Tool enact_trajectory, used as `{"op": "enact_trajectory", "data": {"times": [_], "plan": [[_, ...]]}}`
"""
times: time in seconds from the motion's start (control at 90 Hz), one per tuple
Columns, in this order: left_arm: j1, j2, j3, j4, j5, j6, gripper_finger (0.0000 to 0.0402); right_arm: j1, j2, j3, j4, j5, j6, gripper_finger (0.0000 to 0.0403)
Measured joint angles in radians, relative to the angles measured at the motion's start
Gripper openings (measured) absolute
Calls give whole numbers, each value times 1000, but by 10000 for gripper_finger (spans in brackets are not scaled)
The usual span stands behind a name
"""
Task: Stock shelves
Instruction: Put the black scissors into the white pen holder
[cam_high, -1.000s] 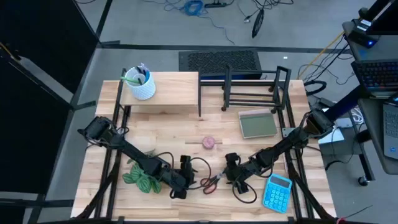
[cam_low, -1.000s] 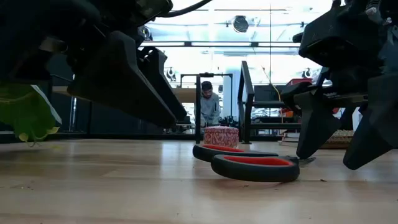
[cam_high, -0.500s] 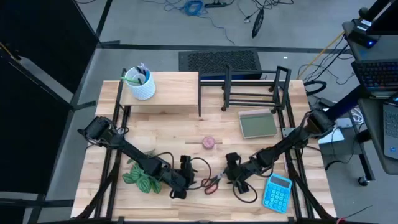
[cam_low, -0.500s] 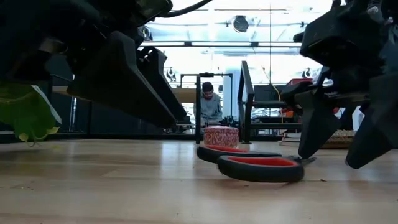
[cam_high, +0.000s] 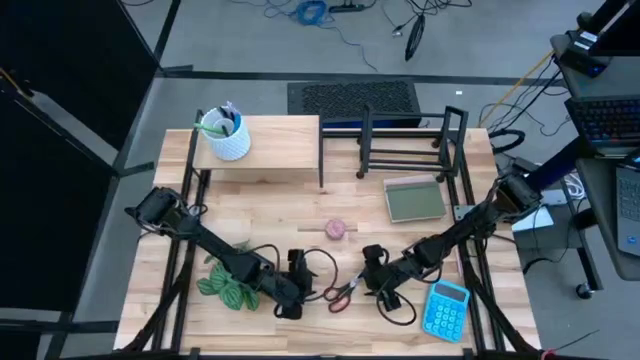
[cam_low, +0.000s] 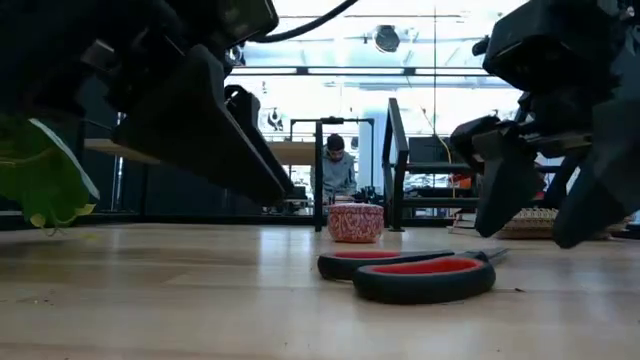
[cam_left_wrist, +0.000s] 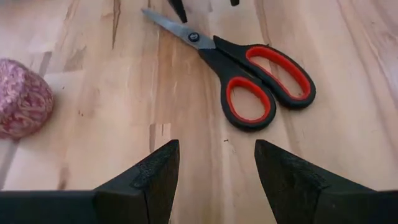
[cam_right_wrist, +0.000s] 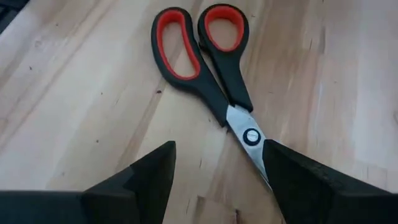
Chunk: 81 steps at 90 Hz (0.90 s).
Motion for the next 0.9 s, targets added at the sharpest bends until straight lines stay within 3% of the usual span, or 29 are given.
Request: {"op": "enact_trajectory", "data": {"times": [0.9], "plan": [[12,97,-11,99,31,1,196,0,39,1,55,1,-60,224]]}}
